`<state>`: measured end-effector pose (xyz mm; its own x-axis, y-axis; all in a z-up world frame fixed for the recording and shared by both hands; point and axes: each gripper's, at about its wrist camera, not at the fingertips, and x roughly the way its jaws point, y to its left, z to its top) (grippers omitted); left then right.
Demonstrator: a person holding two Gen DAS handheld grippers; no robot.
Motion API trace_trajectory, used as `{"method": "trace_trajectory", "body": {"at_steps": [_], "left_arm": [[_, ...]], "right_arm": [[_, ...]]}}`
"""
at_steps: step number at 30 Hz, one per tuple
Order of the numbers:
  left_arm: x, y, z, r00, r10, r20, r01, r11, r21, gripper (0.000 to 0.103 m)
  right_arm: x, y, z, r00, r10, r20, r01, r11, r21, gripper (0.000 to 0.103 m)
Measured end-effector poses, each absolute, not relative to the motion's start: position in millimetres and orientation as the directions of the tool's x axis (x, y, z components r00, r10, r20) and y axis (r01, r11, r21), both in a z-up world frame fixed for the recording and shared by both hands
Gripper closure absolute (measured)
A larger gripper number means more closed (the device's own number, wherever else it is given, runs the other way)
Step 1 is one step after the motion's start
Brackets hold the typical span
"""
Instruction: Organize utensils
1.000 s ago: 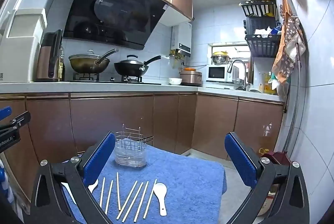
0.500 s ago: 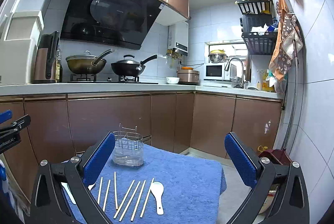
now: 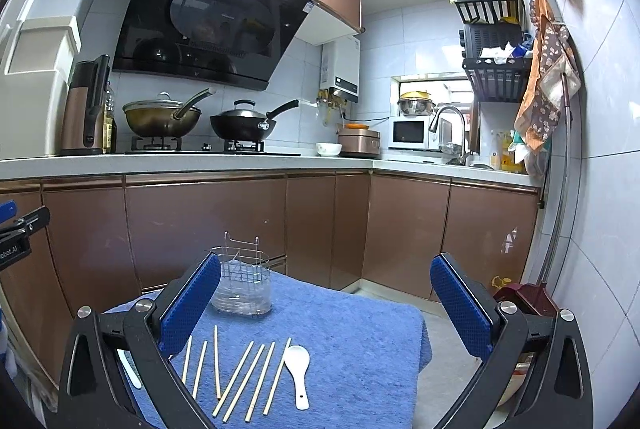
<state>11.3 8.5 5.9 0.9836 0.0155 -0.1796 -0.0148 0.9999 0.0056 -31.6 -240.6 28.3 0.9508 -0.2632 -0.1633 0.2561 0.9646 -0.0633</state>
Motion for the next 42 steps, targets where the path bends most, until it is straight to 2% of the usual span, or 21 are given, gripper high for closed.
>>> {"method": "trace_trajectory", "body": {"at_steps": [9, 30, 42], "left_arm": [[15.4, 10.8, 10.8, 0.989, 0.028, -0.148, -0.031, 0.999, -0.016, 0.025], [52.7, -0.2, -4.5, 0.976, 0.047, -0.211, -0.048, 0.999, -0.001, 0.025], [69.1, -7.1, -3.4, 0.97, 0.072, -0.231, -0.072, 0.997, 0.01, 0.025]], "right_arm": [[-24.8, -247.2, 22.7, 0.945, -0.274, -0.177, 0.267, 0.962, -0.065, 0.0], [-3.0, -268.2, 17.4, 0.958, -0.233, -0.168, 0.235, 0.972, -0.003, 0.0], [16.2, -273.9, 14.4, 0.963, -0.194, -0.187, 0.194, 0.981, -0.017, 0.0]]}}
